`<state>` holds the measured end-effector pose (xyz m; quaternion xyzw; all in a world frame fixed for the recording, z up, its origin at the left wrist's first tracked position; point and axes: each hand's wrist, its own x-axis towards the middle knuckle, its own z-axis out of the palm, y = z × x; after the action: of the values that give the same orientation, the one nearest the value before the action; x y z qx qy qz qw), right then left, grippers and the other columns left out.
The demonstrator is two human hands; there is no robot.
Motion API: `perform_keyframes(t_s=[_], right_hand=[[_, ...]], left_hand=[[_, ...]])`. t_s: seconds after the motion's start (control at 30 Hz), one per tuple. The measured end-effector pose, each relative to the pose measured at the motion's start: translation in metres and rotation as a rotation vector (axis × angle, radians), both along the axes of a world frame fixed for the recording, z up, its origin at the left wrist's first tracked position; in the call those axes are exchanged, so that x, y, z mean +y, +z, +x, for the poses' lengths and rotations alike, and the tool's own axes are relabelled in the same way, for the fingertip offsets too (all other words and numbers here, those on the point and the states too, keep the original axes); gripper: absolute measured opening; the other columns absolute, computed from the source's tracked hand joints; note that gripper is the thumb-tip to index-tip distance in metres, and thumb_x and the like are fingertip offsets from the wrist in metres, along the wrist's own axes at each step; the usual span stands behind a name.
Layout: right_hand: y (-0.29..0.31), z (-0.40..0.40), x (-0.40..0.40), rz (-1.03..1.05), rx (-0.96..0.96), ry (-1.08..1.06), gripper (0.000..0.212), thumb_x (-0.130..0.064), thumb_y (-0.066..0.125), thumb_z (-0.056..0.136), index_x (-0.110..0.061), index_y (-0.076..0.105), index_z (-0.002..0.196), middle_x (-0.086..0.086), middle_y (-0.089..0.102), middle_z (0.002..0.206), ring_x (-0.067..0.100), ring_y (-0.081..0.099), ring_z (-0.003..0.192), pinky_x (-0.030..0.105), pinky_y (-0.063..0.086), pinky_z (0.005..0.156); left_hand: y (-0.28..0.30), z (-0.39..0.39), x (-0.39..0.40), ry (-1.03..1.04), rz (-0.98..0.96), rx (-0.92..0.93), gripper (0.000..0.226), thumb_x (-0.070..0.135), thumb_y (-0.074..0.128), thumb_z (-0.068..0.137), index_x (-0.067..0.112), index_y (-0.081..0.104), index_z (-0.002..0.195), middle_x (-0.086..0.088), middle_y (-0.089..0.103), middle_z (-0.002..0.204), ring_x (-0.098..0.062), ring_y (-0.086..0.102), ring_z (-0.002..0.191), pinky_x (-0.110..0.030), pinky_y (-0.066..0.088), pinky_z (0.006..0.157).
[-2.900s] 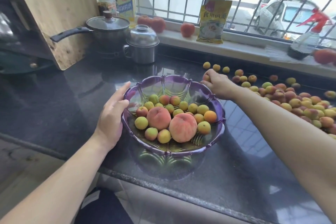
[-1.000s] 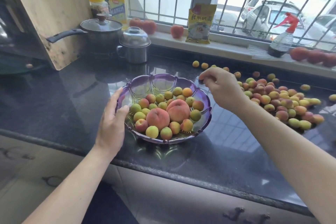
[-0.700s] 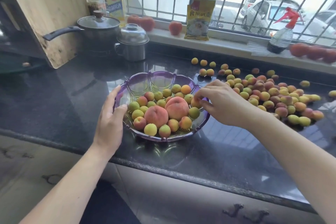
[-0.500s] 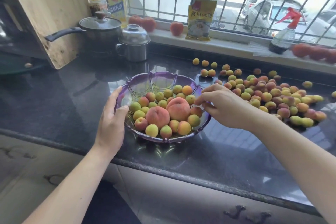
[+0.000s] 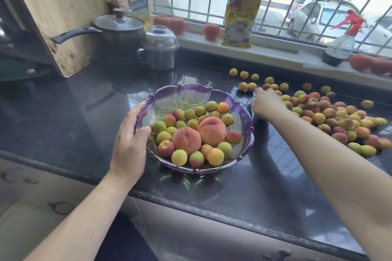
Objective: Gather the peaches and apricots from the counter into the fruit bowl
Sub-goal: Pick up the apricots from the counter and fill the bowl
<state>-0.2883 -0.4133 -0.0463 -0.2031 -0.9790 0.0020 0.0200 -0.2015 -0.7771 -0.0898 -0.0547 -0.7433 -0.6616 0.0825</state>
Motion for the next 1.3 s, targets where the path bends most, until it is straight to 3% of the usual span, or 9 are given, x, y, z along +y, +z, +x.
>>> perform_keyframes(t_s=[0.17, 0.3, 0.37, 0.57, 0.73, 0.97, 1.1, 1.17, 1.3], right_hand=[[-0.002, -0.006, 0.002, -0.019, 0.129, 0.023, 0.021, -0.016, 0.060, 0.096, -0.013, 0.059, 0.116, 0.011, 0.062, 0.109, 0.031, 0.058, 0.090, 0.040, 0.052, 0.076], [0.038, 0.030, -0.020, -0.515, 0.515, 0.142, 0.028, -0.036, 0.066, 0.095, -0.018, 0.061, 0.116, -0.005, 0.067, 0.101, 0.018, 0.064, 0.089, 0.035, 0.054, 0.076], [0.062, 0.067, -0.034, -0.624, 0.461, 0.343, 0.025, -0.039, 0.069, 0.093, -0.022, 0.066, 0.112, -0.013, 0.068, 0.097, 0.005, 0.064, 0.089, 0.025, 0.053, 0.076], [0.054, 0.108, -0.055, -0.061, 0.052, 0.668, 0.027, -0.051, 0.061, 0.093, -0.036, 0.067, 0.115, -0.019, 0.062, 0.099, 0.014, 0.044, 0.098, 0.039, 0.045, 0.087], [0.059, 0.106, -0.049, -0.223, 0.253, 0.548, 0.023, -0.021, 0.053, 0.103, -0.027, 0.072, 0.115, -0.015, 0.060, 0.100, 0.016, 0.048, 0.102, 0.030, 0.035, 0.080], [0.050, 0.121, -0.059, -0.190, 0.037, 0.604, 0.033, -0.011, 0.053, 0.101, -0.032, 0.074, 0.113, -0.008, 0.059, 0.107, 0.013, 0.040, 0.113, 0.032, 0.043, 0.091], [0.046, 0.112, -0.036, -0.354, 0.396, 0.429, 0.034, -0.005, 0.052, 0.099, -0.024, 0.075, 0.114, -0.003, 0.066, 0.108, 0.015, 0.053, 0.103, 0.030, 0.043, 0.086], [0.037, 0.091, -0.007, -0.205, 0.432, 0.252, 0.033, -0.006, 0.049, 0.099, -0.016, 0.070, 0.122, 0.007, 0.066, 0.118, 0.023, 0.052, 0.102, 0.033, 0.041, 0.086], [0.007, 0.056, 0.033, 0.254, 0.048, 0.237, 0.052, -0.017, 0.053, 0.096, -0.021, 0.046, 0.148, 0.012, 0.050, 0.145, 0.036, 0.046, 0.122, 0.049, 0.041, 0.102]], left_hand=[[0.002, 0.000, 0.000, -0.006, -0.008, 0.009, 0.055, 0.044, 0.045, 0.096, 0.043, 0.052, 0.151, 0.015, 0.056, 0.154, -0.011, 0.052, 0.144, -0.054, 0.045, 0.121], [0.004, 0.003, 0.002, -0.006, -0.001, 0.011, 0.059, 0.039, 0.043, 0.096, 0.037, 0.051, 0.154, 0.014, 0.056, 0.155, -0.006, 0.051, 0.144, -0.051, 0.043, 0.123], [0.004, 0.003, 0.003, -0.006, 0.004, 0.008, 0.059, 0.040, 0.043, 0.096, 0.038, 0.051, 0.154, 0.014, 0.055, 0.155, -0.005, 0.050, 0.144, -0.051, 0.042, 0.124], [0.004, 0.003, 0.003, -0.003, -0.005, -0.001, 0.061, 0.040, 0.043, 0.096, 0.036, 0.049, 0.156, 0.012, 0.055, 0.156, -0.006, 0.050, 0.144, -0.050, 0.041, 0.124], [0.005, 0.006, 0.003, 0.006, -0.008, -0.006, 0.061, 0.041, 0.042, 0.096, 0.036, 0.049, 0.156, 0.012, 0.056, 0.155, -0.008, 0.052, 0.144, -0.051, 0.042, 0.124], [0.007, 0.007, 0.003, 0.008, 0.000, -0.004, 0.062, 0.039, 0.043, 0.095, 0.035, 0.050, 0.156, 0.010, 0.057, 0.155, -0.010, 0.052, 0.144, -0.052, 0.041, 0.124], [0.008, 0.007, 0.004, 0.003, 0.000, -0.010, 0.061, 0.040, 0.043, 0.095, 0.035, 0.049, 0.156, 0.011, 0.055, 0.155, -0.007, 0.051, 0.144, -0.050, 0.041, 0.125], [0.008, 0.008, 0.005, 0.006, -0.019, -0.014, 0.062, 0.042, 0.042, 0.095, 0.036, 0.048, 0.157, 0.012, 0.054, 0.156, -0.006, 0.050, 0.144, -0.048, 0.041, 0.125], [0.010, 0.009, 0.004, 0.016, -0.035, -0.014, 0.062, 0.042, 0.041, 0.095, 0.035, 0.048, 0.157, 0.012, 0.054, 0.156, -0.007, 0.050, 0.143, -0.046, 0.041, 0.124]])
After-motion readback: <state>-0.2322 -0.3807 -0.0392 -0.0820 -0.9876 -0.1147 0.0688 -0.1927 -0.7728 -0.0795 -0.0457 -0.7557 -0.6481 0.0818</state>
